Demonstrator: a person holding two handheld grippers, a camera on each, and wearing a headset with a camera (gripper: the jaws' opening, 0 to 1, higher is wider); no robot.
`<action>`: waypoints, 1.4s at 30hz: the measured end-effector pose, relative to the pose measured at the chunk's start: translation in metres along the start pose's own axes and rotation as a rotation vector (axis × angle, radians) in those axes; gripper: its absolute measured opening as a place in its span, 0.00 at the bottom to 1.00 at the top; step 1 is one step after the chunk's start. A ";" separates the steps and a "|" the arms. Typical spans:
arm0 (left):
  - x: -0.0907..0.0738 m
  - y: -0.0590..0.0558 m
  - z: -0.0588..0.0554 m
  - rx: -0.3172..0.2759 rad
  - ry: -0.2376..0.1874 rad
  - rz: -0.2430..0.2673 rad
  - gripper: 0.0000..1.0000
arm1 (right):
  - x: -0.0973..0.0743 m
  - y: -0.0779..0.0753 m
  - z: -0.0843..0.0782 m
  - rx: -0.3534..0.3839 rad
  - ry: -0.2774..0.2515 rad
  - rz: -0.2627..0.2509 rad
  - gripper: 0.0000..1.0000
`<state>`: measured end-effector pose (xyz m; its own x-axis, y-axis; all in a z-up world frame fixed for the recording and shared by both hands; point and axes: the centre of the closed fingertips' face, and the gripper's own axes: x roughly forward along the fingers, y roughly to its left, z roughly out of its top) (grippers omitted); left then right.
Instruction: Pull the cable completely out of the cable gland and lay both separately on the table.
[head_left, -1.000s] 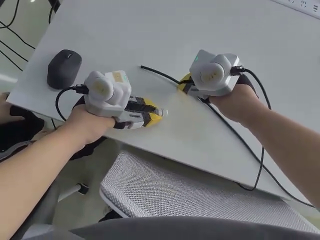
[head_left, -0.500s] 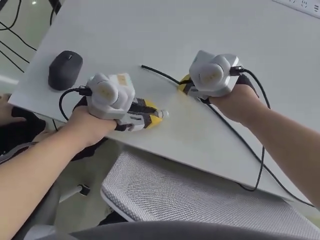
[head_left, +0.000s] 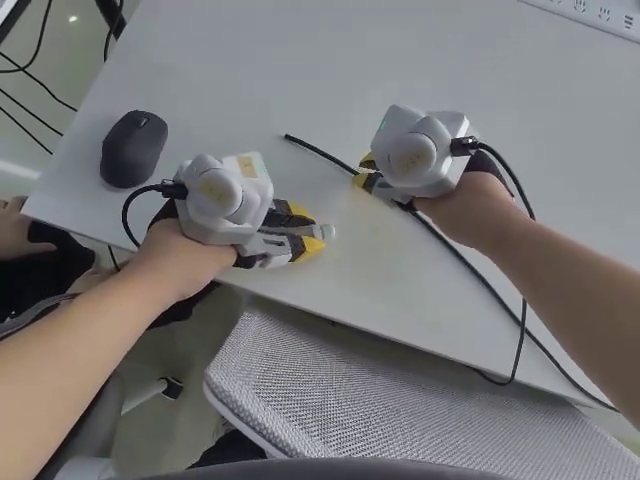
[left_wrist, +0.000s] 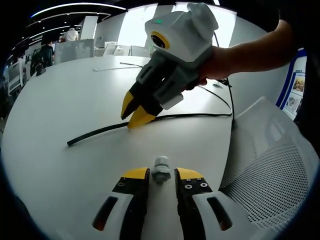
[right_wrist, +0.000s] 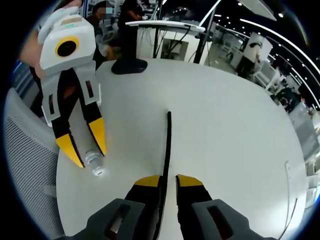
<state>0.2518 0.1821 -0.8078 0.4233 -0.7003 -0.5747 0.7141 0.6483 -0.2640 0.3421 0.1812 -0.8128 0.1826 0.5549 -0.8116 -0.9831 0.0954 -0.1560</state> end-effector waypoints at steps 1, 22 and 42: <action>0.000 0.000 0.001 -0.002 0.000 0.002 0.23 | -0.002 -0.001 0.001 -0.003 -0.002 -0.006 0.09; -0.030 -0.032 0.049 -0.060 -0.086 0.041 0.40 | -0.107 -0.007 0.004 0.172 -0.204 -0.113 0.25; -0.066 -0.044 0.089 -0.137 -0.196 0.092 0.56 | -0.211 0.014 -0.052 0.461 -0.359 -0.174 0.45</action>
<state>0.2421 0.1731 -0.6889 0.5925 -0.6722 -0.4440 0.5907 0.7372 -0.3279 0.2898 0.0221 -0.6729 0.4052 0.7357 -0.5427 -0.8566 0.5129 0.0557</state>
